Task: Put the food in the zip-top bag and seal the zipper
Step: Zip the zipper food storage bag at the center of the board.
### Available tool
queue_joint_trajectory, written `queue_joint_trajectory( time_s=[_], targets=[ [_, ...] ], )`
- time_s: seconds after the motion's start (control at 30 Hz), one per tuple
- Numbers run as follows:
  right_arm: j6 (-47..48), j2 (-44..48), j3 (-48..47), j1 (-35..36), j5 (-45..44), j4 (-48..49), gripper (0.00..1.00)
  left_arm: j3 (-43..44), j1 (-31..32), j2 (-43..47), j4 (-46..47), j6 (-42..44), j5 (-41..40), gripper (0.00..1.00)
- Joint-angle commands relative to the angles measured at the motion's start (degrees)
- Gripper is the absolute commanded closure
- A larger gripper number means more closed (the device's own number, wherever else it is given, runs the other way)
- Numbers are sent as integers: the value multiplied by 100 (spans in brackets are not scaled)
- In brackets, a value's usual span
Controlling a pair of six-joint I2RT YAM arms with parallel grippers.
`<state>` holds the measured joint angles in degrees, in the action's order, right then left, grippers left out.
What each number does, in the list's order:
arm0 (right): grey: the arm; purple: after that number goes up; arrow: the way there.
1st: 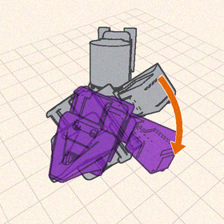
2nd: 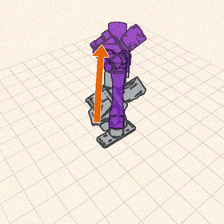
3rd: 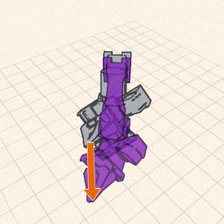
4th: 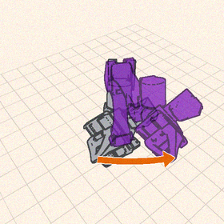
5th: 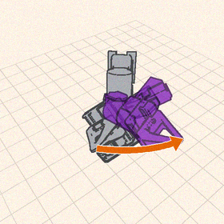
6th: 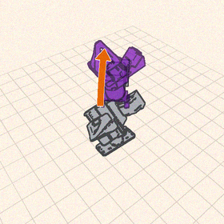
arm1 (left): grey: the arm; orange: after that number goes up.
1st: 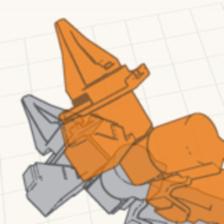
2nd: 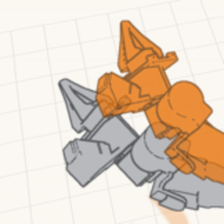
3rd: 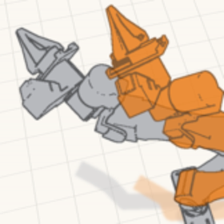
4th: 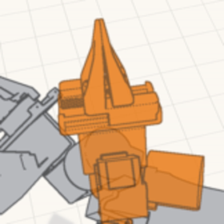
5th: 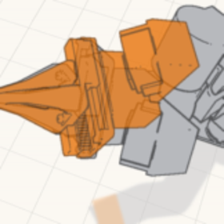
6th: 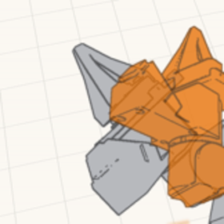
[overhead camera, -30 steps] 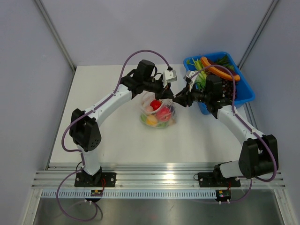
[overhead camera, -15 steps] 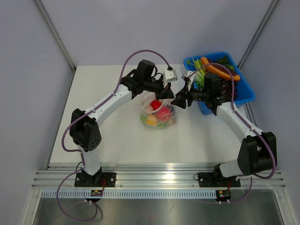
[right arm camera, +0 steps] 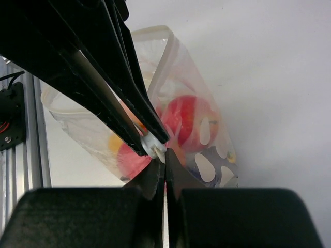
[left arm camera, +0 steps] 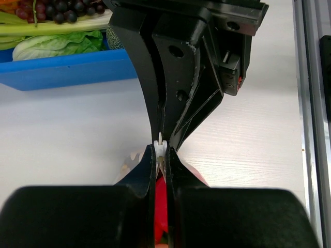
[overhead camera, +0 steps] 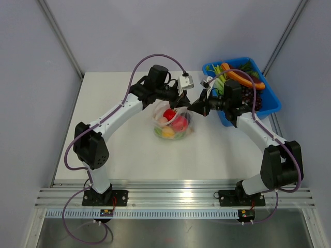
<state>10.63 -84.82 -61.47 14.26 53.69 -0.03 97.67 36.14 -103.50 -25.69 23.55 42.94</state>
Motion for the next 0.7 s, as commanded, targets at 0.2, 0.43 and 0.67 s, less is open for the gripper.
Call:
queue_joint_trajectory(
  time_s=[0.2,0.43,0.67],
  targets=[
    [-1001,905,1242,33,-1712,2656,100,86,-19,208,-550,449,-163,100],
    [-1028,975,1383,42,-2793,2570,100,130,-133,190,-700,396,-242,100],
    [-1239,967,1419,33,-3346,2517,100,-37,-230,287,-753,343,-356,100]
  ],
)
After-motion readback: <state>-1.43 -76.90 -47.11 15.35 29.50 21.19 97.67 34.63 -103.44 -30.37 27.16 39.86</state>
